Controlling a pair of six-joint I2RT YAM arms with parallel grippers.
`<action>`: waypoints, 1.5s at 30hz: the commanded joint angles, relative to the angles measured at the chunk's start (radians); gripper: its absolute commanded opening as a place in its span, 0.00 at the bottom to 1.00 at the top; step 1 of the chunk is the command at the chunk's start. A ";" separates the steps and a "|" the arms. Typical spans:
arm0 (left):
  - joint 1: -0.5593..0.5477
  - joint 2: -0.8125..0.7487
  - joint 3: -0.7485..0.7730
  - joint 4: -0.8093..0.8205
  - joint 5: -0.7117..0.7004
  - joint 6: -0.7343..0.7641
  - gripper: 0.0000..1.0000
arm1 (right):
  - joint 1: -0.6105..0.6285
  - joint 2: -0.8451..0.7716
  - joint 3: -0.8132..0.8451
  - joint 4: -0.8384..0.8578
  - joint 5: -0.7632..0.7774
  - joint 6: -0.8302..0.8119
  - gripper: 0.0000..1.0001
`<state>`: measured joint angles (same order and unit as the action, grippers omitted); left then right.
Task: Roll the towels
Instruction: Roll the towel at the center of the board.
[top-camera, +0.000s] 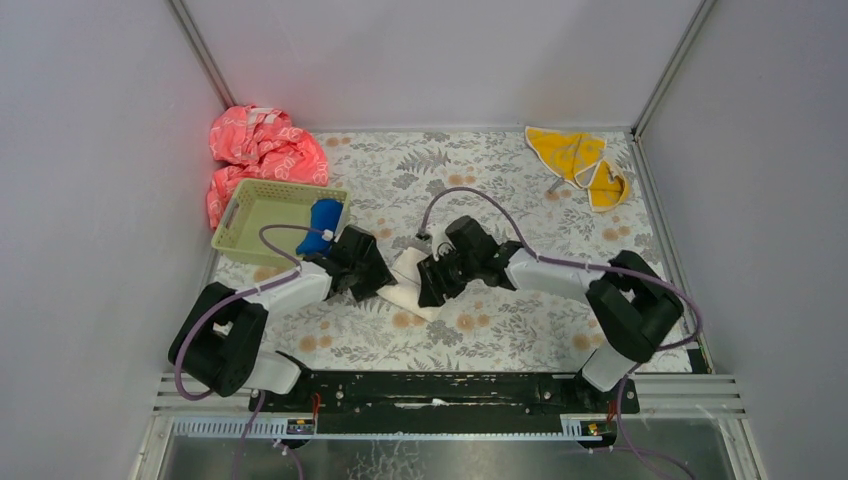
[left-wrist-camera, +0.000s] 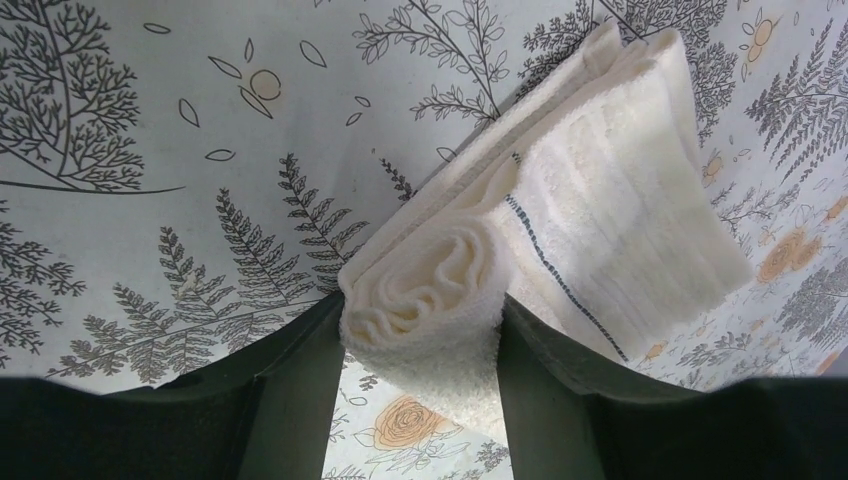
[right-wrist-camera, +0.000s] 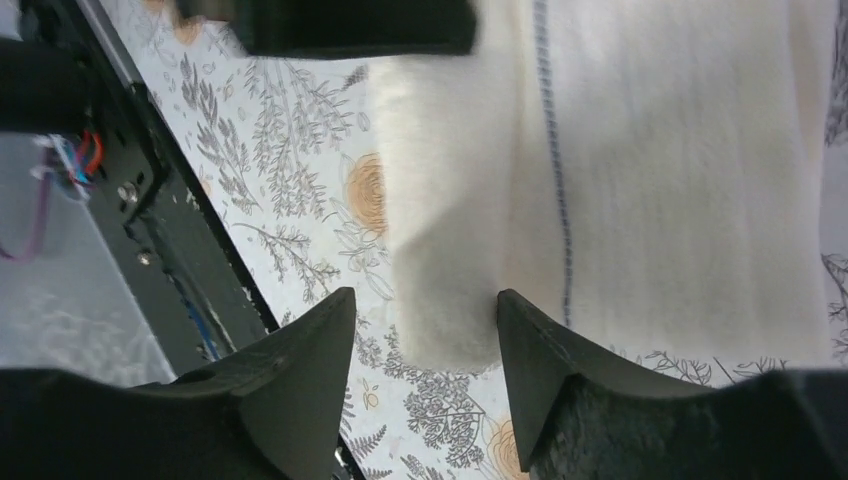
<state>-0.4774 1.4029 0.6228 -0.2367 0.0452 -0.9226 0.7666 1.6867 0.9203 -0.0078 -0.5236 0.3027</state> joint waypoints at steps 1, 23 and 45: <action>-0.002 0.046 -0.012 -0.010 -0.032 0.029 0.52 | 0.143 -0.135 0.029 -0.079 0.348 -0.186 0.62; -0.002 0.052 -0.001 -0.016 -0.026 0.048 0.53 | 0.393 0.080 0.039 -0.103 0.783 -0.410 0.63; -0.003 -0.236 0.027 -0.191 -0.103 0.028 0.79 | 0.056 0.173 0.035 -0.009 -0.239 0.038 0.05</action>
<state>-0.4774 1.1870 0.6411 -0.3889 -0.0463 -0.8886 0.8597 1.7844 0.9871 -0.0242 -0.4534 0.1650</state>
